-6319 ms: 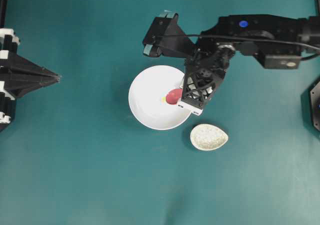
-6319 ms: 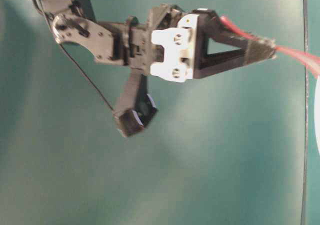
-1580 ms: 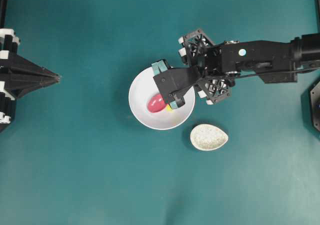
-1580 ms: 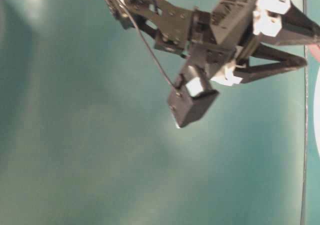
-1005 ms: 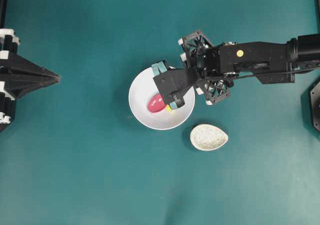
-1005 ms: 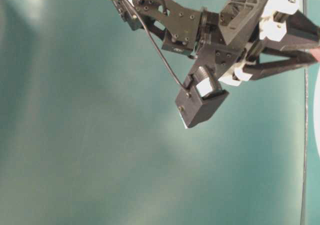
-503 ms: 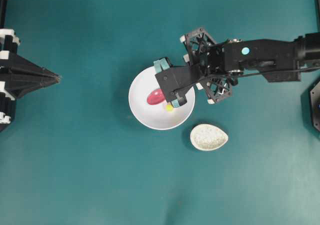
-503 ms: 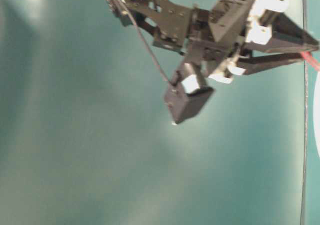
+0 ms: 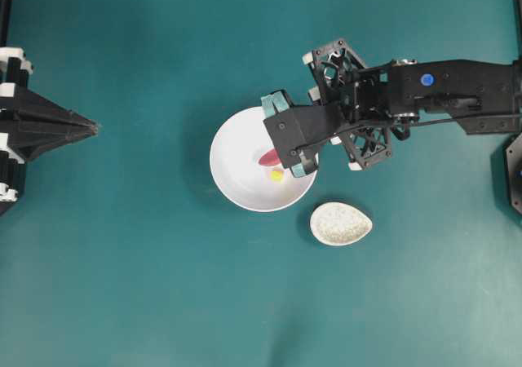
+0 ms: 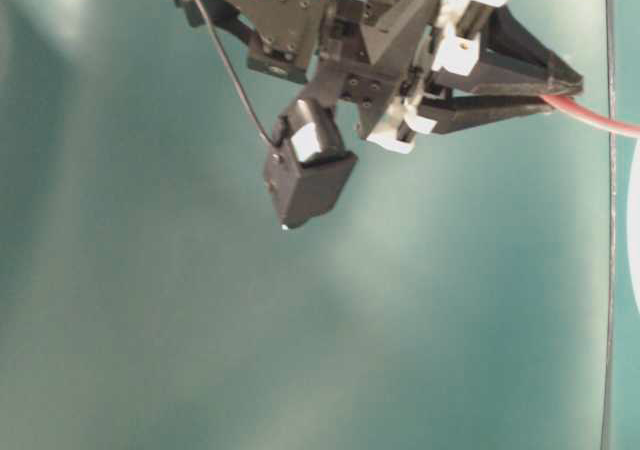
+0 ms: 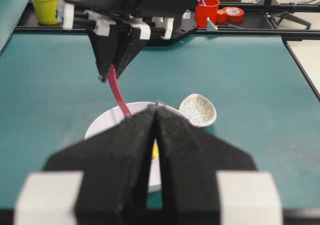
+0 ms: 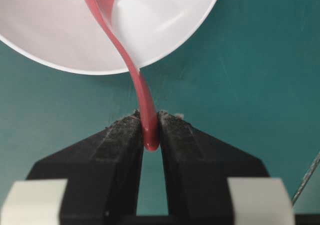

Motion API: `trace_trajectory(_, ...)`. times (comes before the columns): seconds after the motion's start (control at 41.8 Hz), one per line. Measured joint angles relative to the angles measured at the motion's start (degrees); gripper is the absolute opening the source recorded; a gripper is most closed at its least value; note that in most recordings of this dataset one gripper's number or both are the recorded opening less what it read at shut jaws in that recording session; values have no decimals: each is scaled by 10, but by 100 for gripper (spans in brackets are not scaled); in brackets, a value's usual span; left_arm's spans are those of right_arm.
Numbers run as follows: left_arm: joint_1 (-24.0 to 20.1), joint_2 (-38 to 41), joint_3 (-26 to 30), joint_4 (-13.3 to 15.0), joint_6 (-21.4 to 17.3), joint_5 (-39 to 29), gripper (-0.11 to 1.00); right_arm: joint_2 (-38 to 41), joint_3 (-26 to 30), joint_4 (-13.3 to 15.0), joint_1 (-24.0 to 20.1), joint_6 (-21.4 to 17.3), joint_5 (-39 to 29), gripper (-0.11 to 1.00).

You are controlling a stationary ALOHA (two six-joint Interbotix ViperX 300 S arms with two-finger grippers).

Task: Scoop the yellow hexagonal prism block from the bowl with a spoon using the right arm.

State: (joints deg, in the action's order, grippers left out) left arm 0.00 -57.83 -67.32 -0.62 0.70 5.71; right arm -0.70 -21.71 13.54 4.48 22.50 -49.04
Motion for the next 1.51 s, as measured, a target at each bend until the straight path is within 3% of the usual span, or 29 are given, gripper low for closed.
trace_trajectory(0.359,0,0,0,0,0,0,0,-4,2,0,-6,-1,-1,11)
trace_trajectory(0.646,0,0,0,-1,0,-6,0,-28,7,0,-12,-1,-2,11)
trace_trajectory(0.981,0,0,0,-1,0,-7,0,-86,7,-1,-52,-14,-34,11)
trace_trajectory(1.245,0,0,0,0,0,-6,0,-128,-18,-2,-82,-118,-71,11)
trace_trajectory(1.508,0,0,0,0,0,-6,0,-191,-75,-24,-107,-257,-85,11)
